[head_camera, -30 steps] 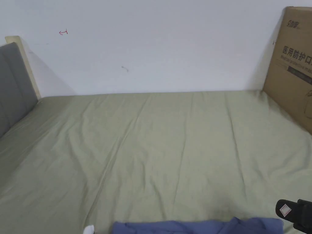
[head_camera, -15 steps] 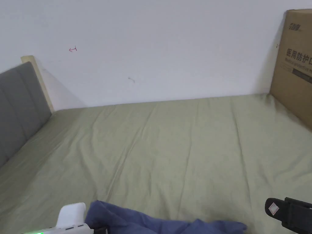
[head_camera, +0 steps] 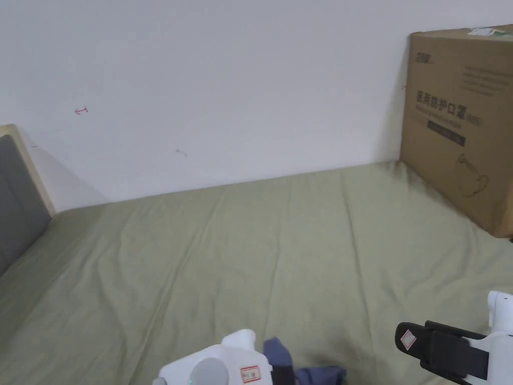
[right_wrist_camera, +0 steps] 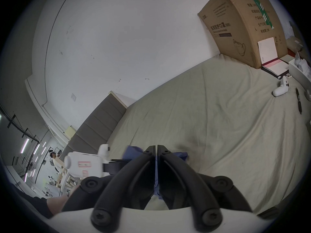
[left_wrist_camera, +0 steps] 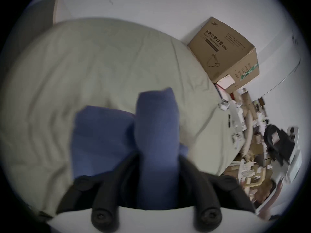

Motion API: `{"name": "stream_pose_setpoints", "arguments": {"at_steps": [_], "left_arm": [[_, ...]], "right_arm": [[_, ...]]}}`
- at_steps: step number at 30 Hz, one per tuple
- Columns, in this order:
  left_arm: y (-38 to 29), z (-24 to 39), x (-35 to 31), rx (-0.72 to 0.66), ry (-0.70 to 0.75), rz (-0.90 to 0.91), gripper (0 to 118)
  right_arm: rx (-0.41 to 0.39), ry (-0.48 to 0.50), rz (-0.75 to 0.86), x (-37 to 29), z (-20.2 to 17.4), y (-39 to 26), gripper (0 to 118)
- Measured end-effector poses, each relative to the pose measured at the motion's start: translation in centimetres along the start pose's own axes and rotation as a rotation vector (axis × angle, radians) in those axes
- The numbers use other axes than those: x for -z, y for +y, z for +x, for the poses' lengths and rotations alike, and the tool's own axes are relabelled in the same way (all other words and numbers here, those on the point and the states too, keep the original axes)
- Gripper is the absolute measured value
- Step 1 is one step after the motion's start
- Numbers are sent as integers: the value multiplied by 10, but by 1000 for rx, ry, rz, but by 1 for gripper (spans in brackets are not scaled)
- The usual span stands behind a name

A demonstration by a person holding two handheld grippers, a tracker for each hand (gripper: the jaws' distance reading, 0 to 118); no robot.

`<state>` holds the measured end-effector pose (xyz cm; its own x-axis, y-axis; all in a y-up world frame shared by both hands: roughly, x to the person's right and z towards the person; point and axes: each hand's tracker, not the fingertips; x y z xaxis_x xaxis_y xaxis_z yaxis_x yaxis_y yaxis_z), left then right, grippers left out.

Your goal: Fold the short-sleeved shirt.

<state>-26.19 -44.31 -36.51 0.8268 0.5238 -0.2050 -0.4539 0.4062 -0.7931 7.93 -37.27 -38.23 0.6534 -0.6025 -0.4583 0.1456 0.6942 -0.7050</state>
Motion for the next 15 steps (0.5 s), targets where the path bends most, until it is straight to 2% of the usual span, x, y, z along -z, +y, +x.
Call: {"name": "stream_pose_setpoints", "arguments": {"at_steps": [2,3,7,13,15], "left_arm": [[-4,5,21,-30,-40,-92,86],[-7,5,28,-38,-84,-124,103],[-8,2,13,19,-159,-118,102],[-5,-17,-45,107,-154,-45,103],[-7,-14,-55,174,-88,-15,100]], "right_arm": [[14,-10,2,-3,5,0,3],[22,-15,2,-4,8,-1,3],[42,-25,3,-6,18,-2,3],[53,-14,6,-3,20,-2,3],[53,-9,7,-3,21,-2,3]]}}
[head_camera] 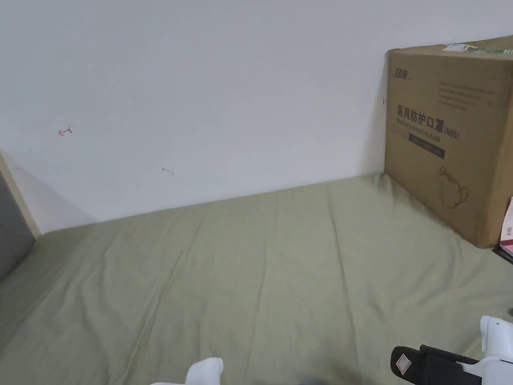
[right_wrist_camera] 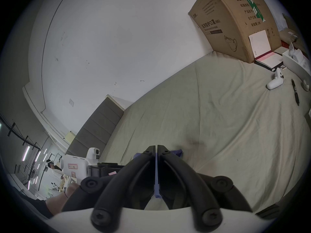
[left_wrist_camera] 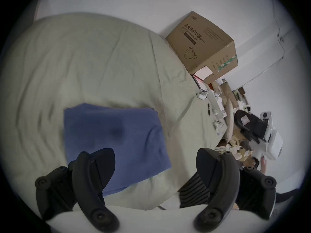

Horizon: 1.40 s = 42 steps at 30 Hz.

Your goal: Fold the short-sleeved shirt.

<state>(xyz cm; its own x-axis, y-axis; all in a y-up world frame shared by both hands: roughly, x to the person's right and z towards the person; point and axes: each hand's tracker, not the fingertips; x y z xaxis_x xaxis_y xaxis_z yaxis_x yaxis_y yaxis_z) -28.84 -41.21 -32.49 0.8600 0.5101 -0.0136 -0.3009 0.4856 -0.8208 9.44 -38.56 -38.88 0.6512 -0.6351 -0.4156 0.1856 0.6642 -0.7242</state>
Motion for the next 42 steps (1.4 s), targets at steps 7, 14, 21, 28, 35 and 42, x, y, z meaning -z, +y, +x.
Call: {"name": "stream_pose_setpoints", "arguments": {"at_steps": [7,14,21,28,35,42], "left_arm": [[-2,20,32,14,48,7,4],[-11,39,124,44,91,-154,4],[-24,28,138,-60,-9,-98,3],[-20,29,-13,63,48,410,3],[-39,36,-117,196,423,876,3],[-65,43,-120,219,635,979,3]], "right_arm": [[18,-2,17,-5,6,2,3],[28,-24,39,-13,16,7,3],[51,-13,44,-13,20,6,3],[-63,-4,176,-26,-8,16,3],[-516,-137,493,-33,-81,4,3],[-498,-258,495,0,-86,-21,3]]}}
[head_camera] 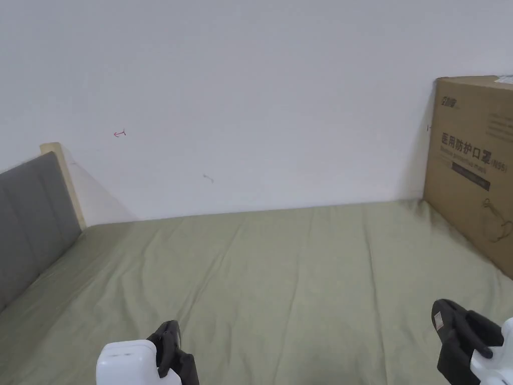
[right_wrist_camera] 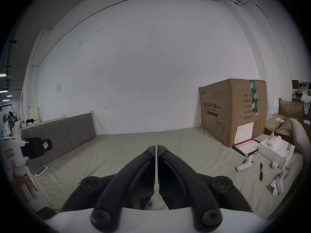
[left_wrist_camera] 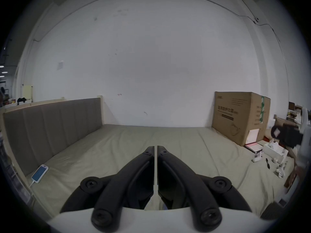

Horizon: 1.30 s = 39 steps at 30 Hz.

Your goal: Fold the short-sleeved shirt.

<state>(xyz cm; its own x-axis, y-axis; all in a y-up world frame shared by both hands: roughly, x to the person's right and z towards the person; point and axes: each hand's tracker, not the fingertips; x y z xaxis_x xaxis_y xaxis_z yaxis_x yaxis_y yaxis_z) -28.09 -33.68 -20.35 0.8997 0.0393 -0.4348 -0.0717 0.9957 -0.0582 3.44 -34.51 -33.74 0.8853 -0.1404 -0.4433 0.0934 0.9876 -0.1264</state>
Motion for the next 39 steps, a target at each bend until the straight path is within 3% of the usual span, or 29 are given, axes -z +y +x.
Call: {"name": "stream_pose_setpoints", "arguments": {"at_steps": [8,10,13,15,17,19,21,26,29,31,34,35,39], "left_arm": [[-4,-7,-2,-21,8,-13,3],[-2,-16,2,-71,-52,-55,3],[-4,-26,11,-103,-77,-139,3],[-10,-33,18,-98,-86,-190,3],[-20,-40,21,-125,-101,-237,3],[-30,-47,24,-154,-106,-285,3],[-42,-58,28,-208,-141,-354,3],[-82,-101,69,-452,-351,-636,4],[-124,-123,103,-663,-516,-814,39],[-153,-129,124,-765,-587,-901,43],[-190,-123,153,-812,-687,-989,98],[-200,-117,162,-837,-741,-1019,107],[-234,-74,190,-987,-936,-1079,107]], "right_arm": [[61,-1,-63,-4,12,-4,3],[112,95,-83,1,15,3,3],[236,369,-399,41,15,0,3],[365,466,-752,81,7,-32,3],[371,420,-867,101,2,-70,3],[323,404,-912,115,-1,-102,3],[264,311,-1002,126,-3,-134,3],[284,282,-1078,137,9,-166,3],[299,300,-1077,137,12,-162,3],[298,315,-1076,137,14,-163,3],[329,323,-1078,138,18,-166,3],[352,322,-1081,138,20,-166,3],[411,314,-1095,138,24,-167,3]]}}
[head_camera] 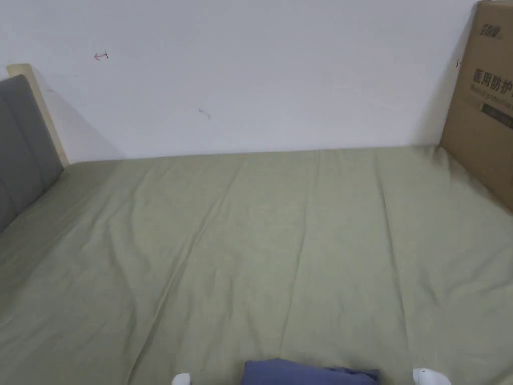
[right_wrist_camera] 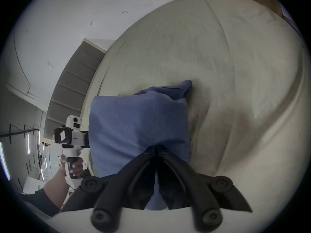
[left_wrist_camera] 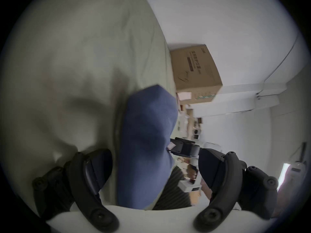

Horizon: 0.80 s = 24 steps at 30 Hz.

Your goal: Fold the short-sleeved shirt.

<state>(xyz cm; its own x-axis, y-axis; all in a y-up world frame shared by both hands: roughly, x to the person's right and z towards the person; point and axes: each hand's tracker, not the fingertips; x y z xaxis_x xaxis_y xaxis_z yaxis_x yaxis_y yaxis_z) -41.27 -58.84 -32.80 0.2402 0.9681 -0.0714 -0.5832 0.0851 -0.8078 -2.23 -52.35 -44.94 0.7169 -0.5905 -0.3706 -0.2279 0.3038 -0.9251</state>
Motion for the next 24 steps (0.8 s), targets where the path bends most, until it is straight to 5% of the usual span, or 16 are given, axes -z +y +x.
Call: {"name": "stream_pose_setpoints", "arguments": {"at_steps": [3,4,5,6,8,13,24], "left_arm": [[3,3,36,35,-56,-75,101],[3,6,40,71,1,-55,80],[1,9,43,110,124,12,38],[1,4,45,128,269,36,24],[-3,4,41,78,142,51,24],[-5,40,36,189,301,36,24],[15,98,-172,274,639,215,24]], "right_arm": [[8,5,-2,0,1,0,3],[11,7,-3,0,2,0,3],[18,11,-2,0,4,-1,3],[28,18,-1,0,6,-1,3],[47,33,-2,1,9,-3,3],[55,28,26,-10,-1,-6,3],[-162,-52,160,-86,-53,-21,3]]}}
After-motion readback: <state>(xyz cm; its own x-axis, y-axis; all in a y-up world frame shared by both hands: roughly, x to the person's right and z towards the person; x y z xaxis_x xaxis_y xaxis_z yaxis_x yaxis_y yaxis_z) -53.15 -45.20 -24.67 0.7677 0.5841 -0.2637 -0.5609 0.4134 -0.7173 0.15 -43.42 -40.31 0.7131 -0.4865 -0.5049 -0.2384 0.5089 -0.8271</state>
